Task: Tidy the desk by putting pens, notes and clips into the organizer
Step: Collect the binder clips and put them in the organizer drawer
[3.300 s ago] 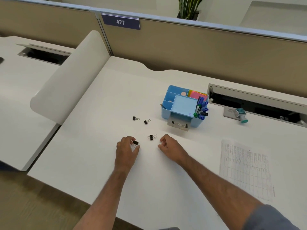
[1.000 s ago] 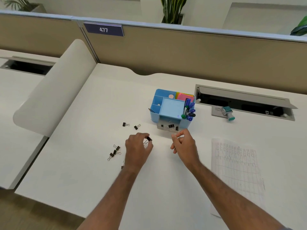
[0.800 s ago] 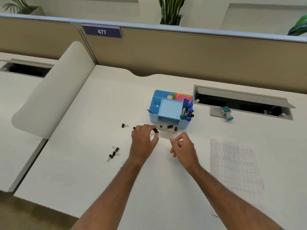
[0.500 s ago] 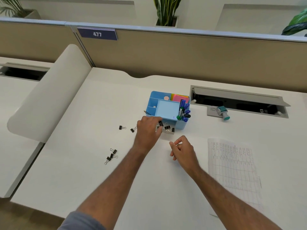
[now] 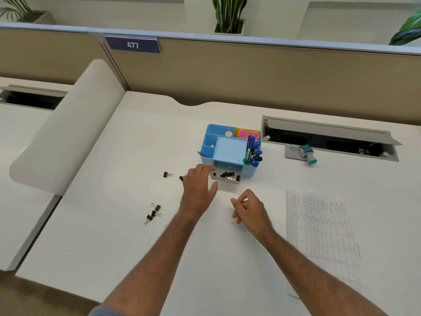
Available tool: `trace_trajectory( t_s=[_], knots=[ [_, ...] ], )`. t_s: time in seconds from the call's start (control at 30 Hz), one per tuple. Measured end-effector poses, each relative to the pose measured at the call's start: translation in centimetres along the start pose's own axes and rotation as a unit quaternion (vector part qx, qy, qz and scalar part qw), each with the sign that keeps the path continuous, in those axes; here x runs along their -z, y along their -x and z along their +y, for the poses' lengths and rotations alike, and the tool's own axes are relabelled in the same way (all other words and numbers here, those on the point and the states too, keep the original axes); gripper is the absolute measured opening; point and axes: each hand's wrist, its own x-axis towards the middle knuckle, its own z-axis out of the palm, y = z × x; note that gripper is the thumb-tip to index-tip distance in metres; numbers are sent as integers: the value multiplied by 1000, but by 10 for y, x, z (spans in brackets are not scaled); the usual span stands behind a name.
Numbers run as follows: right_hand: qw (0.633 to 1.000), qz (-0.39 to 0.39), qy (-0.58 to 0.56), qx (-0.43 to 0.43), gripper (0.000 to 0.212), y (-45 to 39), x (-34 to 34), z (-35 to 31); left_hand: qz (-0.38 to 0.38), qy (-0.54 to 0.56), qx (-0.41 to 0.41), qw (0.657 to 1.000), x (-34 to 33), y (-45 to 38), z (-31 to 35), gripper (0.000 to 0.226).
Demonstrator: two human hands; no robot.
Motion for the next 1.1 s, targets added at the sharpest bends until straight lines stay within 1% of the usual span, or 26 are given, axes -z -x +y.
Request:
trace_trajectory(
  t_s=[0.23, 0.5, 0.57, 0.7, 0.83, 1.0, 1.1],
  knots=[
    [998, -50, 16, 20, 17, 2, -12, 1, 22, 26, 63, 997, -1, 53, -44, 33],
    [988, -134, 50, 50, 5, 8, -24, 10, 18, 9, 142, 990, 9, 114, -98, 29],
    [986, -142, 69, 57, 6, 10, -26, 11, 14, 13, 165, 986, 10, 127, -106, 32],
    [982, -151, 93, 69, 7, 13, -28, 11, 21, 19, 202, 979, 13, 150, -113, 46],
    [980, -156, 101, 73, 7, 16, -28, 10, 25, 19, 224, 974, 15, 167, -114, 50],
    [980, -159, 101, 70, 5, 19, -29, 10, 19, 21, 248, 968, 12, 170, -108, 37],
    [979, -161, 101, 70, 5, 21, -30, 8, 28, 45, 265, 963, 12, 166, -106, 26]
  ],
)
